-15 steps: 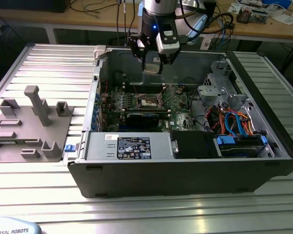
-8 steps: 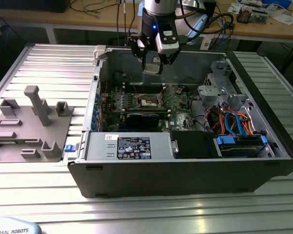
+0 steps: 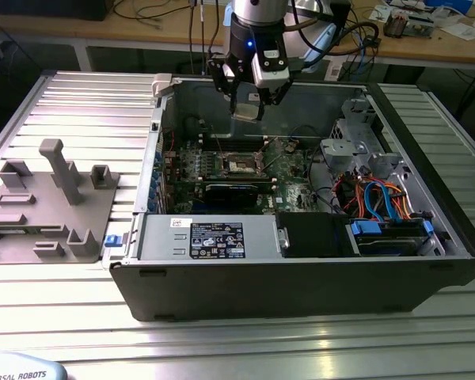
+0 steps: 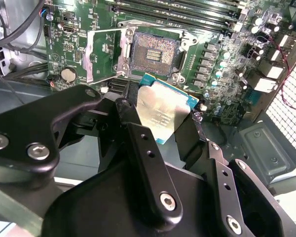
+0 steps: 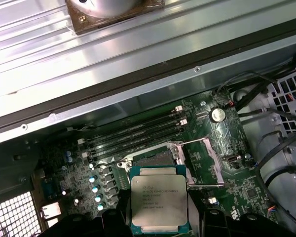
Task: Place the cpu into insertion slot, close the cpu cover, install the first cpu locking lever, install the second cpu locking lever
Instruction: 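Place the cpu into insertion slot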
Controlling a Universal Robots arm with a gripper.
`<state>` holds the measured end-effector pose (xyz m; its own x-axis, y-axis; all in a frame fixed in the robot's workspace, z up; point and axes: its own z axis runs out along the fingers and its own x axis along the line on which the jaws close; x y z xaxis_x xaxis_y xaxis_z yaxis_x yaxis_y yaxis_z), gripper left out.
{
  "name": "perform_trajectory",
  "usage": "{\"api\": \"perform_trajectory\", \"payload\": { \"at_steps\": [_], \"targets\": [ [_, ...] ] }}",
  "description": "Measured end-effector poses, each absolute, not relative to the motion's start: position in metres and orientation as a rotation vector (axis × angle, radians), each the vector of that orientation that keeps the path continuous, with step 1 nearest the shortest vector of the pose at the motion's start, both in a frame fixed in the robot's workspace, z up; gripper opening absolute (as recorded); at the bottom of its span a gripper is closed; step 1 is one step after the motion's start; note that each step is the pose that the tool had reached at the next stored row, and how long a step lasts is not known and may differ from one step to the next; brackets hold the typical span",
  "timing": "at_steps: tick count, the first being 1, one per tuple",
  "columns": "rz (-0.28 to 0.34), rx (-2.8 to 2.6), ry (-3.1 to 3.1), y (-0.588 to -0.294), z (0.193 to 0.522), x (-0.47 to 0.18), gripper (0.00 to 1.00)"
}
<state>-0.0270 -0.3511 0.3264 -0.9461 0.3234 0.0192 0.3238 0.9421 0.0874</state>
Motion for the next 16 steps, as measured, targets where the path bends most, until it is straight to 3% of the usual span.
{"api": "perform_trajectory", "payload": {
  "at_steps": [16],
  "targets": [
    [-0.14,-0.546,-3.087,-0.3511,0.3262,-0.027,0.54]
  ]
}}
